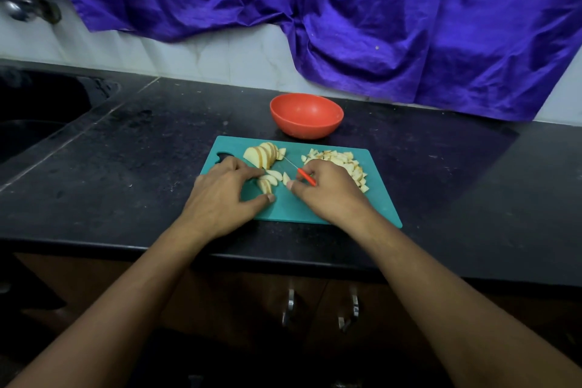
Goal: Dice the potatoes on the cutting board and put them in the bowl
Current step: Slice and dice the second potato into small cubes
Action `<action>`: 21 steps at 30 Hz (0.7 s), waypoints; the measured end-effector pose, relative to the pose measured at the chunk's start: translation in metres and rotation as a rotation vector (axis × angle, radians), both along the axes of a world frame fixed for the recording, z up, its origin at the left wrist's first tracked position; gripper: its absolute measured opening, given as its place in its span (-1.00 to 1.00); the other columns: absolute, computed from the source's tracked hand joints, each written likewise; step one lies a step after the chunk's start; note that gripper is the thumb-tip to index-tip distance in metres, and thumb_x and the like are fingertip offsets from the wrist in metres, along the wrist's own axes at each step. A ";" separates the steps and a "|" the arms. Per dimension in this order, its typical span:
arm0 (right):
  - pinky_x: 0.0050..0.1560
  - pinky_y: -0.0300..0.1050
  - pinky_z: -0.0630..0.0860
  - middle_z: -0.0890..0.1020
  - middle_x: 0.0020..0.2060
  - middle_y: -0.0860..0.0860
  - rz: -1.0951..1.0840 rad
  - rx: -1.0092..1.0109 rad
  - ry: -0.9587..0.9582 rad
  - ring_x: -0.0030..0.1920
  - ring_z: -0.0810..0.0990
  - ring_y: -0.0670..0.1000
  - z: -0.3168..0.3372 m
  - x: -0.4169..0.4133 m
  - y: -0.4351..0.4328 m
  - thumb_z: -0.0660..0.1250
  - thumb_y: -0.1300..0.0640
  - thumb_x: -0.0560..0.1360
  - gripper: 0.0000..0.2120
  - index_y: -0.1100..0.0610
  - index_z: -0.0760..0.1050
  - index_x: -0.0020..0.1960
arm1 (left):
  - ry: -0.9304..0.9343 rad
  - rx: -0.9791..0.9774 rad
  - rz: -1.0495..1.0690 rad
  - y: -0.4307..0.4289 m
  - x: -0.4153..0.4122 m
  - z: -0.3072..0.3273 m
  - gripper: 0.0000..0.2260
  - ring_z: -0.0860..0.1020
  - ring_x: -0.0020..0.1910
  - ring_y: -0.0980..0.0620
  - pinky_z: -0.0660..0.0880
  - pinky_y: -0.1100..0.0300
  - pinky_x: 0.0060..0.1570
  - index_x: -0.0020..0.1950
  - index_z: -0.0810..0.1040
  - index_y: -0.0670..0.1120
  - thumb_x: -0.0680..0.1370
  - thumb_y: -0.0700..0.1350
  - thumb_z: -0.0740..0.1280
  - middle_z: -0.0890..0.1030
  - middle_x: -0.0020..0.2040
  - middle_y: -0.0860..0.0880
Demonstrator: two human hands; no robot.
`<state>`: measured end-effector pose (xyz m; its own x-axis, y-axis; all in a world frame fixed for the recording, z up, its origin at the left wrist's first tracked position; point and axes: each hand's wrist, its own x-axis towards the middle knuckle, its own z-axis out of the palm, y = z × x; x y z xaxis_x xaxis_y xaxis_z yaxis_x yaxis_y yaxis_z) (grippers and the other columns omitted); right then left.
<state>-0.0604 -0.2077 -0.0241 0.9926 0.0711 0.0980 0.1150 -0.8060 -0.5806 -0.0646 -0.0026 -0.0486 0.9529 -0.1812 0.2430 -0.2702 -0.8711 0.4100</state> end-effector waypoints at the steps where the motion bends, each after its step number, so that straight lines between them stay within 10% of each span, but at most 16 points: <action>1: -0.01 0.01 0.56 0.59 -0.15 -0.07 0.002 -0.026 0.001 -0.08 0.58 0.01 -0.001 0.003 0.003 0.41 -0.15 0.54 -0.77 0.00 0.56 0.01 | -0.002 -0.010 -0.004 0.000 0.000 0.000 -0.46 0.45 0.19 0.08 0.44 -0.11 0.25 0.45 0.50 0.15 0.51 0.32 0.34 0.44 0.16 0.11; 21: -0.06 -0.02 0.57 0.63 -0.22 -0.08 0.051 -0.035 -0.028 -0.14 0.58 -0.05 -0.004 0.022 0.003 0.44 0.05 0.54 -0.96 -0.01 0.64 -0.08 | -0.017 -0.106 -0.003 -0.001 -0.001 0.000 -0.67 0.47 0.09 0.13 0.48 -0.10 0.19 0.26 0.59 0.23 0.52 0.24 0.41 0.48 0.07 0.16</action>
<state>-0.0388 -0.2049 -0.0279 0.9845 0.1257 0.1220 0.1724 -0.8186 -0.5478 -0.0653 -0.0033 -0.0482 0.9481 -0.1561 0.2770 -0.2801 -0.8224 0.4951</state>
